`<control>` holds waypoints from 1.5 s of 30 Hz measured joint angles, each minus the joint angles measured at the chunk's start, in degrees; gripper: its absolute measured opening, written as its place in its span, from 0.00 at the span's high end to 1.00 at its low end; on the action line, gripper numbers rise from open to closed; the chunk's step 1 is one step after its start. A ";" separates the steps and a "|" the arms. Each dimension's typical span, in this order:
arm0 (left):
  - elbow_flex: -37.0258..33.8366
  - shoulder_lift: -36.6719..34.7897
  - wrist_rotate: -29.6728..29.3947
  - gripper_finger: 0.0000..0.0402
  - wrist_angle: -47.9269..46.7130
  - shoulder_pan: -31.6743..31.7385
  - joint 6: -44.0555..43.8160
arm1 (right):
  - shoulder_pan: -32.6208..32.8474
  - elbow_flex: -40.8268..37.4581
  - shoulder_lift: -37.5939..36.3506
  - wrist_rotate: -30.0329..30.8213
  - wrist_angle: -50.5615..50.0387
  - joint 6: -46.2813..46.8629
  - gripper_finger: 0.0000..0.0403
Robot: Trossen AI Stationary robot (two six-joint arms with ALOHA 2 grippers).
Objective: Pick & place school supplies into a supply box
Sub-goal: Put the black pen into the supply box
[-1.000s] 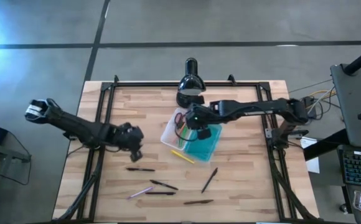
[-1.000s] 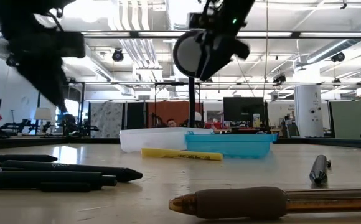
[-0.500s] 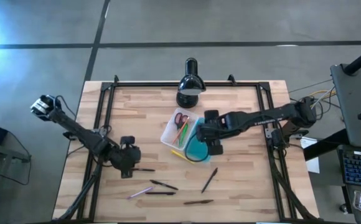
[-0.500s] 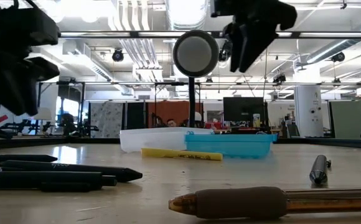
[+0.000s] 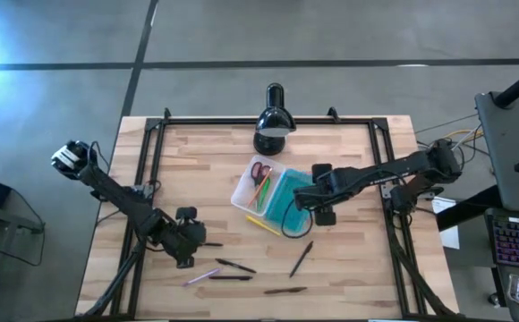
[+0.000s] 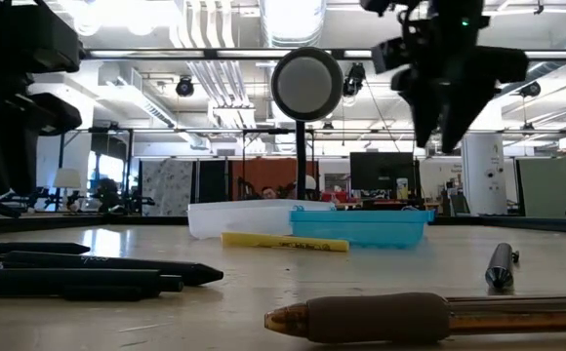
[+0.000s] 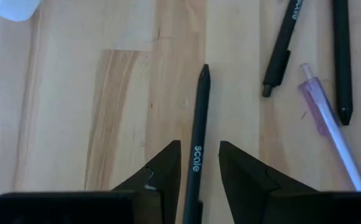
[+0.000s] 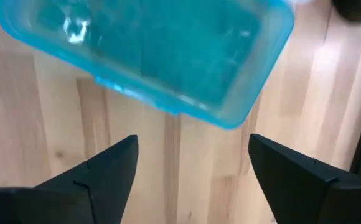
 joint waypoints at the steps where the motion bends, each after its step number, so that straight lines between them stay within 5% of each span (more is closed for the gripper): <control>1: 0.00 0.26 0.00 0.77 0.56 0.00 -0.01 | 0.02 -0.89 -0.53 -0.01 -0.04 0.70 0.26; 12: -0.33 6.71 1.76 0.62 4.49 -0.11 -0.46 | -0.02 -8.57 -5.95 -0.05 0.15 4.05 0.27; 19: -0.44 12.29 2.07 0.62 4.54 -0.11 0.22 | -0.04 -11.09 -6.99 -0.05 0.45 3.30 0.28; 23: -0.15 13.89 2.64 0.69 4.50 0.11 0.23 | -0.02 -11.92 -6.95 -0.03 0.63 3.17 0.30; 30: 0.37 13.98 4.42 0.96 3.84 2.33 -1.05 | -0.04 -13.17 -9.61 3.74 1.92 3.17 0.36; 36: 0.28 11.63 11.62 0.97 4.09 8.40 -9.43 | -1.00 -14.83 -15.11 5.99 3.20 8.35 0.41; 45: -0.09 -3.55 14.74 0.98 11.33 26.18 -19.33 | -4.14 -18.84 -24.75 9.04 8.65 18.25 0.45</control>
